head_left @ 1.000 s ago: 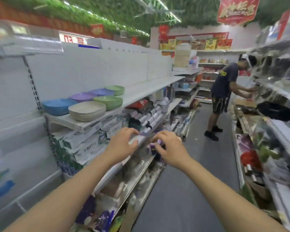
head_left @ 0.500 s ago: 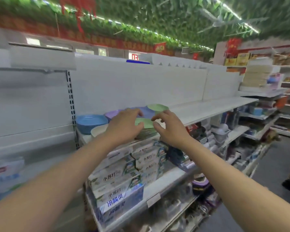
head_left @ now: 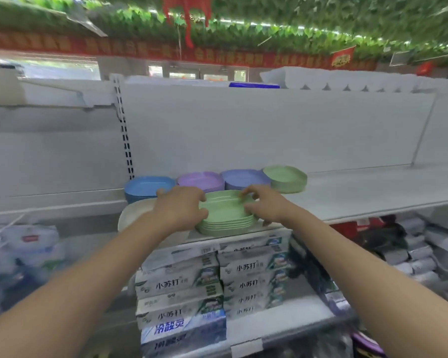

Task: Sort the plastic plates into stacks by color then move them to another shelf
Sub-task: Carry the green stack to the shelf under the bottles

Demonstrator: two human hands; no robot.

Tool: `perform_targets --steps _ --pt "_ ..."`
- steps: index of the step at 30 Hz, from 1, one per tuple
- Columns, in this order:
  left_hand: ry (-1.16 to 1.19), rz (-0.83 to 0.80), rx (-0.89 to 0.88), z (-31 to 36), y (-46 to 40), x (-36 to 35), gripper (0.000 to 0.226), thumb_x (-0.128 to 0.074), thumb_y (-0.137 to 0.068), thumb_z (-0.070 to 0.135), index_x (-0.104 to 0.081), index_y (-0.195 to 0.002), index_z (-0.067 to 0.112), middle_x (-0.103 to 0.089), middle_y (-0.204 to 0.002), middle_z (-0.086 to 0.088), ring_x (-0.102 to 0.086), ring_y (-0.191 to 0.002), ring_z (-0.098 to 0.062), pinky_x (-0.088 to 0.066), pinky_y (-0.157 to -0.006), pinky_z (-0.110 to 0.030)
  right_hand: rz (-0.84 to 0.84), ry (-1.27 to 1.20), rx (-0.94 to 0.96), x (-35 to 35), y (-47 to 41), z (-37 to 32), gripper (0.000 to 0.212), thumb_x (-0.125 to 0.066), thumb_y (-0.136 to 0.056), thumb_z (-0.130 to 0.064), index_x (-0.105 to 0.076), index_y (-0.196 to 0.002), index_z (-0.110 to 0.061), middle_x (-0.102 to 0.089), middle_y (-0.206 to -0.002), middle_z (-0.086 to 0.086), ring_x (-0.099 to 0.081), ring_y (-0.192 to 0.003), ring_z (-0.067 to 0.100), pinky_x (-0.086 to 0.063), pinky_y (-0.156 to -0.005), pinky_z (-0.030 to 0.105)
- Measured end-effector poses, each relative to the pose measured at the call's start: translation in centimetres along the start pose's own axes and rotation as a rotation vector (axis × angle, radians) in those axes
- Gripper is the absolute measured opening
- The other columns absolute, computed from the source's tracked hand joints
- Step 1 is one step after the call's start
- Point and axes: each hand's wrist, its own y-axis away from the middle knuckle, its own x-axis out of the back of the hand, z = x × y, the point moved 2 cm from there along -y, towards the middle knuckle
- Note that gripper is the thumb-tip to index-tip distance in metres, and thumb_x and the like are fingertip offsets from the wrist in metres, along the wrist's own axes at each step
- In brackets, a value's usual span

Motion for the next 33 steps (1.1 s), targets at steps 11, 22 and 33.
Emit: perform_targets --steps 11,22,33 --pt "0.133 0.124 0.135 6.1 1.1 -1.5 0.04 -0.056 -0.094 0.042 -0.059 -0.132 0.03 -0.065 -0.129 0.002 -0.06 -0.115 -0.022 -0.05 -0.095 -0.039 -0.099 -0.071 0.071 4.8 -0.3 5.2 0.034 -0.048 -0.095 -0.015 -0.054 -0.126 -0.027 -0.06 -0.097 0.002 -0.064 -0.063 0.018 -0.052 -0.055 0.032" --pt "0.539 0.058 0.312 8.7 1.9 -2.2 0.039 -0.049 -0.093 0.017 -0.053 -0.131 0.024 -0.064 -0.093 -0.001 -0.075 -0.067 -0.024 -0.064 -0.064 -0.045 -0.148 -0.222 0.102 3.9 1.7 5.8 0.042 -0.041 -0.099 -0.01 -0.054 -0.138 -0.018 -0.071 -0.104 0.014 -0.076 -0.068 0.031 -0.056 -0.046 0.032" --pt "0.61 0.309 0.393 2.6 11.5 5.4 0.017 -0.055 -0.094 0.015 -0.068 -0.1 0.025 -0.063 -0.085 -0.003 -0.071 -0.058 -0.021 -0.048 -0.047 -0.027 -0.222 -0.288 0.339 1.1 5.1 -5.1 0.021 -0.047 -0.102 -0.016 -0.061 -0.116 -0.021 -0.057 -0.098 0.012 -0.064 -0.061 0.018 -0.05 -0.048 0.029"
